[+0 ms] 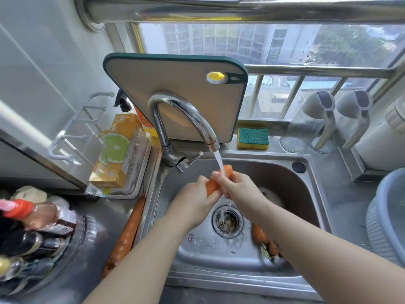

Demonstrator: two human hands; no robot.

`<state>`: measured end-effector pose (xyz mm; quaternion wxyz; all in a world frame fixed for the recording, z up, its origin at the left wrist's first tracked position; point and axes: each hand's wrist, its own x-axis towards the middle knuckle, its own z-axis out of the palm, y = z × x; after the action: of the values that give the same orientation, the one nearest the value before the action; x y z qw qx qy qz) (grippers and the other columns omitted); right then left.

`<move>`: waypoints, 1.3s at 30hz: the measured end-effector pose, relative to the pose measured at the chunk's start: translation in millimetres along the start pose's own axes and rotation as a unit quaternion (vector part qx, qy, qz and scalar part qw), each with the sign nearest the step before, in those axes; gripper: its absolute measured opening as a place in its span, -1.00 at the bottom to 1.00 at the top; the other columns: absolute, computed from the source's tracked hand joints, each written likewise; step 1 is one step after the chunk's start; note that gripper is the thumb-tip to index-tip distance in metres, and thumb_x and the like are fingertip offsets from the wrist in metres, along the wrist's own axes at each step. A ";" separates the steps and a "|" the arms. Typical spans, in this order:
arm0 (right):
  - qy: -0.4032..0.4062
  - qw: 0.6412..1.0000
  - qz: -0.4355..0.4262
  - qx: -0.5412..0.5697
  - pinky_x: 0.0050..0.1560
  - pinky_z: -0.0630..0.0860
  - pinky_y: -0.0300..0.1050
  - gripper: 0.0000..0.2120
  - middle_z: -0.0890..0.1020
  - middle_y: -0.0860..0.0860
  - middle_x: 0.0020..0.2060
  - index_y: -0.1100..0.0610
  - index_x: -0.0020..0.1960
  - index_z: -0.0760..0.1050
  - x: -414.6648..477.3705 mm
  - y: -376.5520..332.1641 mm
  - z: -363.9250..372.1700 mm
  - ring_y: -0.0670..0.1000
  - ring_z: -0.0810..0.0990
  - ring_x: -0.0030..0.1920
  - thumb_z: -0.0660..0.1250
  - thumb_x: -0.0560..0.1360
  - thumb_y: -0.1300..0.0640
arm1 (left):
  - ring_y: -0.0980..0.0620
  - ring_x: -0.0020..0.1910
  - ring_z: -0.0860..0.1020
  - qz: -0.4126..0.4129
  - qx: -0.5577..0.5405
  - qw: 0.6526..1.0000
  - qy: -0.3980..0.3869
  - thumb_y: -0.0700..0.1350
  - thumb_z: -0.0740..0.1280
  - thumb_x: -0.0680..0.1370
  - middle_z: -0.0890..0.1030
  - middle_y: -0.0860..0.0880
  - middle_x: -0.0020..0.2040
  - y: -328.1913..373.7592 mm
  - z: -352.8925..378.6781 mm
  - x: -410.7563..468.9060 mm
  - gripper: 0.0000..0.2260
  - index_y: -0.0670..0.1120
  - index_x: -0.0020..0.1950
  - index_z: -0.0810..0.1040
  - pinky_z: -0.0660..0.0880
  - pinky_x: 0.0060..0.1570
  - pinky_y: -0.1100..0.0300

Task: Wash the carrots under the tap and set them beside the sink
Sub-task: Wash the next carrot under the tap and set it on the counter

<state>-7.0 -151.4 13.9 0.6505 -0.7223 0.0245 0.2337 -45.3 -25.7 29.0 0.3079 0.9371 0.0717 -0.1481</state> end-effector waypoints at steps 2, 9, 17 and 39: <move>-0.025 0.998 0.010 0.056 -0.20 0.46 -0.36 -0.92 0.55 0.01 -0.26 0.19 -0.03 0.49 -1.8 4.9 4.7 -0.13 0.52 -0.27 0.34 0.52 0.18 | -0.11 -0.18 0.57 -0.002 -0.020 1.000 0.000 0.21 0.11 0.57 0.59 -0.07 -0.18 0.8 2.5 -2.5 -0.67 -0.04 -0.01 0.43 0.36 -0.32 0.12; 0.121 0.989 0.055 0.066 -0.16 0.50 -0.22 -0.78 0.57 0.08 -0.32 0.16 -0.24 0.43 7.9 0.1 26.0 0.02 0.55 -0.27 0.23 0.57 0.16 | -0.17 -0.01 0.57 0.008 0.078 0.996 0.030 0.07 0.14 0.60 0.60 -0.14 0.02 9.6 18.1 -6.4 -0.66 -0.14 0.23 0.35 0.30 -0.27 0.11; 0.123 0.922 0.158 0.332 -0.27 0.44 -0.12 -0.61 0.45 0.08 -0.52 0.18 -0.29 0.37 13.3 -14.4 21.0 0.04 0.43 -0.43 0.12 0.62 -0.03 | -0.08 -0.17 0.64 -0.018 -0.131 0.989 -0.061 0.01 0.27 0.50 0.64 -0.07 -0.13 11.7 6.9 -13.2 -0.79 -0.07 0.05 0.48 0.54 -0.24 0.10; -0.200 0.966 0.039 0.157 -0.05 0.52 -0.12 -0.56 0.53 0.12 -0.01 0.13 0.36 0.35 5.4 -14.0 -23.7 0.02 0.56 -0.08 0.22 0.53 0.41 | 0.01 -0.48 0.50 -0.111 -0.515 0.840 -0.130 0.06 -0.02 0.67 0.53 -0.11 -0.39 3.2 2.7 -14.2 -0.58 -0.18 -0.06 0.49 0.47 -0.45 0.24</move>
<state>9.7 -170.3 25.9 0.7378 -0.5480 -0.0421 0.3919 -58.6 -30.5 33.3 0.7342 0.6009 0.2008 -0.2438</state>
